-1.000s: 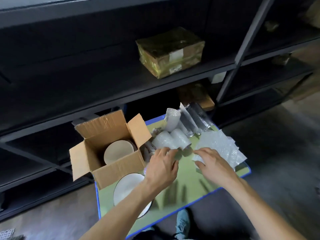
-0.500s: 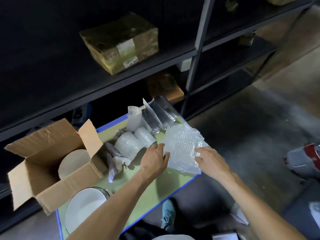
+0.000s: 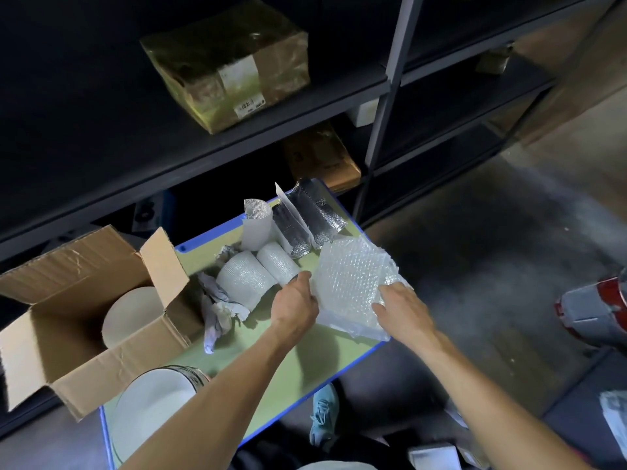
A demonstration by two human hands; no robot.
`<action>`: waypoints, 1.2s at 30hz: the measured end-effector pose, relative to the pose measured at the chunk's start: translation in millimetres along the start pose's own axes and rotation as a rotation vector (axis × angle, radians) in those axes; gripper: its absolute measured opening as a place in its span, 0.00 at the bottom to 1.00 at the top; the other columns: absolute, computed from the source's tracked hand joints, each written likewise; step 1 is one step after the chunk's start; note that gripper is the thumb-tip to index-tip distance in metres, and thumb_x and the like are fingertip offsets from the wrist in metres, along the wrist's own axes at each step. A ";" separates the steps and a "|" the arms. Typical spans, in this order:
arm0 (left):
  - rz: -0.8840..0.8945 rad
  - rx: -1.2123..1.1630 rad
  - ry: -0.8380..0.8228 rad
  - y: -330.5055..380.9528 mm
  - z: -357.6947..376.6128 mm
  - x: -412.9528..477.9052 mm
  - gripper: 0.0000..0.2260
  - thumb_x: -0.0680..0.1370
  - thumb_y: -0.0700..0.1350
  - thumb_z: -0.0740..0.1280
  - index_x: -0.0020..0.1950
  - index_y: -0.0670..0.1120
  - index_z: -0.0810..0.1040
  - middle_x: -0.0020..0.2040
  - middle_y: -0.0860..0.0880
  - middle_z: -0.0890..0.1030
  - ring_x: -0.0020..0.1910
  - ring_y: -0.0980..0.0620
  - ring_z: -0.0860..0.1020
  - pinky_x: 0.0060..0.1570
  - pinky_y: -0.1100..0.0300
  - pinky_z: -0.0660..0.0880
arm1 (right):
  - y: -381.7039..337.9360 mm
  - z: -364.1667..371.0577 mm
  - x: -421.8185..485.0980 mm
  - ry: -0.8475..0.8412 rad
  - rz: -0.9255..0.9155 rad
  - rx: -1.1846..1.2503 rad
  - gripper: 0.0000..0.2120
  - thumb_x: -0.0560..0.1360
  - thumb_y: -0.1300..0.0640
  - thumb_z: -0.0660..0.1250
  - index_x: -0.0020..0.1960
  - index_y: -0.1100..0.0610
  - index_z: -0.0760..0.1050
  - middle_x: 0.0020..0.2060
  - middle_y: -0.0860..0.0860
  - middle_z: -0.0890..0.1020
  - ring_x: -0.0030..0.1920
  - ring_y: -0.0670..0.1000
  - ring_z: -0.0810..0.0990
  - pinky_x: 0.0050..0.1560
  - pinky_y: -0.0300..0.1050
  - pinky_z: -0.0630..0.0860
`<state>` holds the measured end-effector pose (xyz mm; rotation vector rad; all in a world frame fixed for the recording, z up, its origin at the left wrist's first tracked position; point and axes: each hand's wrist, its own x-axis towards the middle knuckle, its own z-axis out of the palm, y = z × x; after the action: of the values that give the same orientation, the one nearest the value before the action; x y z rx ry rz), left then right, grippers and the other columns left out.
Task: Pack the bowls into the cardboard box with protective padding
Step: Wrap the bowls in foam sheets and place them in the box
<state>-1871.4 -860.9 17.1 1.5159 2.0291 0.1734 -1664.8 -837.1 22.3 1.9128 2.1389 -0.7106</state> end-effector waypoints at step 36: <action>-0.217 -0.640 0.438 -99.4 -101.7 -101.1 0.04 0.77 0.49 0.66 0.45 0.50 0.77 0.30 0.50 0.76 0.33 0.48 0.74 0.37 0.54 0.72 | -142.5 -45.9 -19.2 -0.224 -0.359 0.803 0.16 0.73 0.49 0.69 0.51 0.61 0.75 0.37 0.53 0.76 0.38 0.50 0.73 0.43 0.49 0.68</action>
<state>-1990.3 -962.5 94.8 0.8983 2.1428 1.0321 -1792.5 -840.6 102.8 1.5927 2.2532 -1.9921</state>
